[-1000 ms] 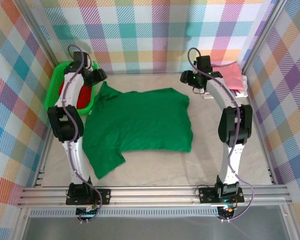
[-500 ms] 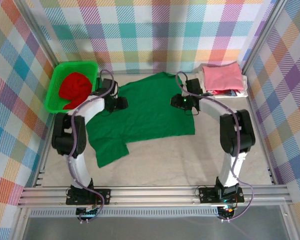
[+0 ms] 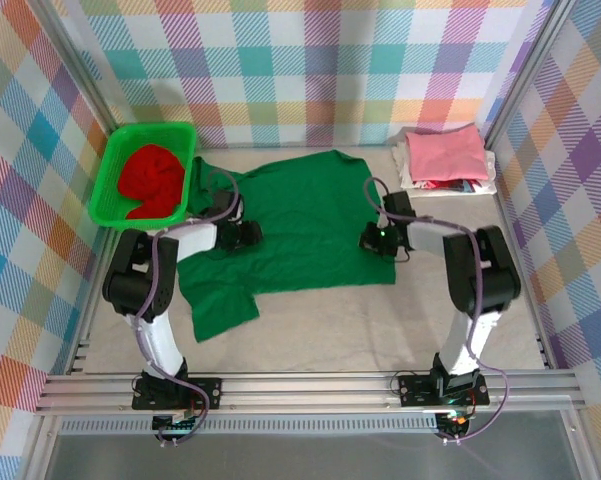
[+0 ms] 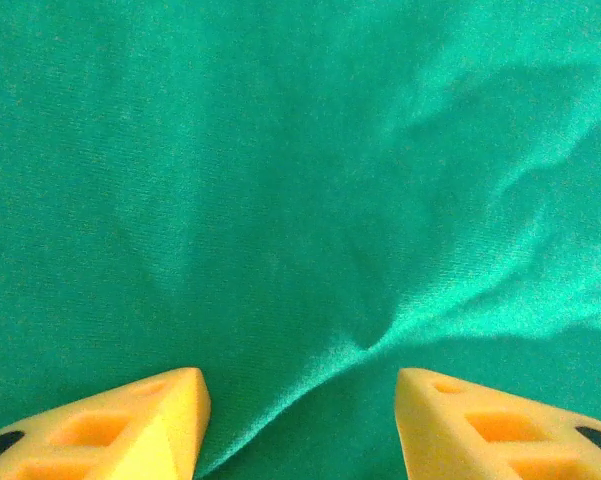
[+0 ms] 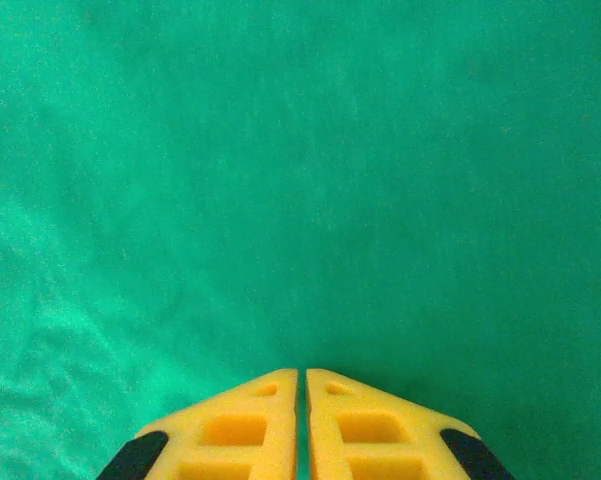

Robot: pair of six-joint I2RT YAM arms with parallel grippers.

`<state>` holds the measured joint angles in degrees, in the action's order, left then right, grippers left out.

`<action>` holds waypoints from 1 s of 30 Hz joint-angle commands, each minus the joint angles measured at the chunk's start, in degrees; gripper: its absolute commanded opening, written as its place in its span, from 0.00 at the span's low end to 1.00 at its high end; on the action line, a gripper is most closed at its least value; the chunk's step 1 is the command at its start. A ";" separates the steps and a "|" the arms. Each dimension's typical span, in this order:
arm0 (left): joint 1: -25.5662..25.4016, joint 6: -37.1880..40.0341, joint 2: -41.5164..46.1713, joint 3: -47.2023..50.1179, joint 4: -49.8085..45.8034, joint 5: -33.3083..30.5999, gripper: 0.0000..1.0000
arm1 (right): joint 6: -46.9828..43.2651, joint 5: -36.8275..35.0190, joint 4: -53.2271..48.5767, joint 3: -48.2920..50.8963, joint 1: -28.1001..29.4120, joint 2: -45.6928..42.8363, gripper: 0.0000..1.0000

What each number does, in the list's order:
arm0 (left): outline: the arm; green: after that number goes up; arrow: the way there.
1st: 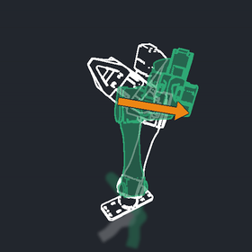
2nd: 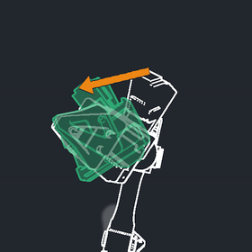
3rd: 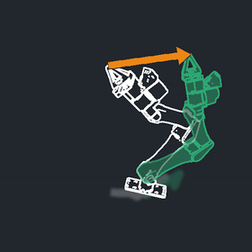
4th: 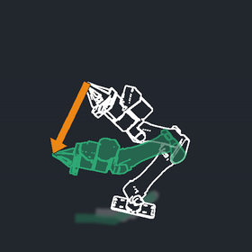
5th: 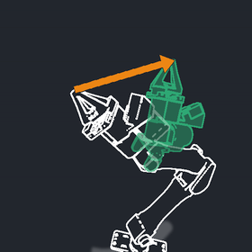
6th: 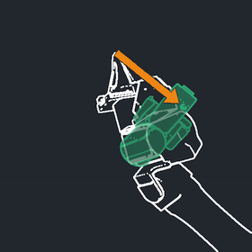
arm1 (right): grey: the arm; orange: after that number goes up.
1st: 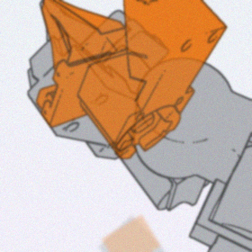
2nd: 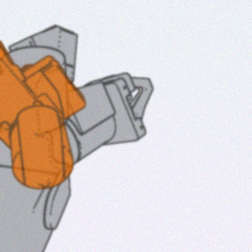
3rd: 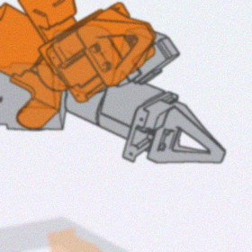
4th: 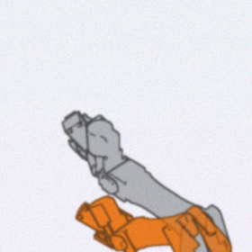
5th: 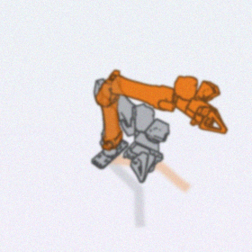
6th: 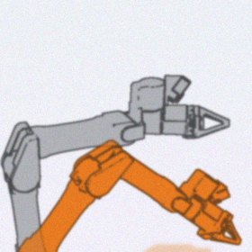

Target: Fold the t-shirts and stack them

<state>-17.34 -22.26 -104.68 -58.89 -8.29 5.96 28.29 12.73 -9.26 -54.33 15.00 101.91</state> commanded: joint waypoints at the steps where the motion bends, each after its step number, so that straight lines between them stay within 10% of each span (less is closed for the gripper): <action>1: -4.89 -4.77 2.01 9.16 -11.20 3.22 0.54 | 3.98 0.57 -2.09 8.83 -0.06 -8.32 0.09; 8: -10.10 -8.80 13.86 11.62 -16.90 5.96 0.54 | 4.93 -6.08 -10.46 17.03 -1.05 -22.48 0.09; 14: -2.54 -1.24 14.32 -4.61 -25.89 -0.63 0.56 | 3.81 -5.36 -8.47 5.85 -1.48 -23.34 0.12; 22: 4.53 2.10 -2.35 -23.42 -26.49 -5.76 0.59 | -3.75 -3.13 -9.20 -22.02 -0.15 1.95 0.13; 30: 7.89 0.35 -7.78 -27.37 -27.48 -13.32 0.61 | -2.59 -0.18 -7.16 -28.16 -0.15 11.00 0.13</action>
<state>-11.09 -21.61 -112.90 -84.42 -34.00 -4.16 26.50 10.52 -16.40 -80.90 14.61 112.88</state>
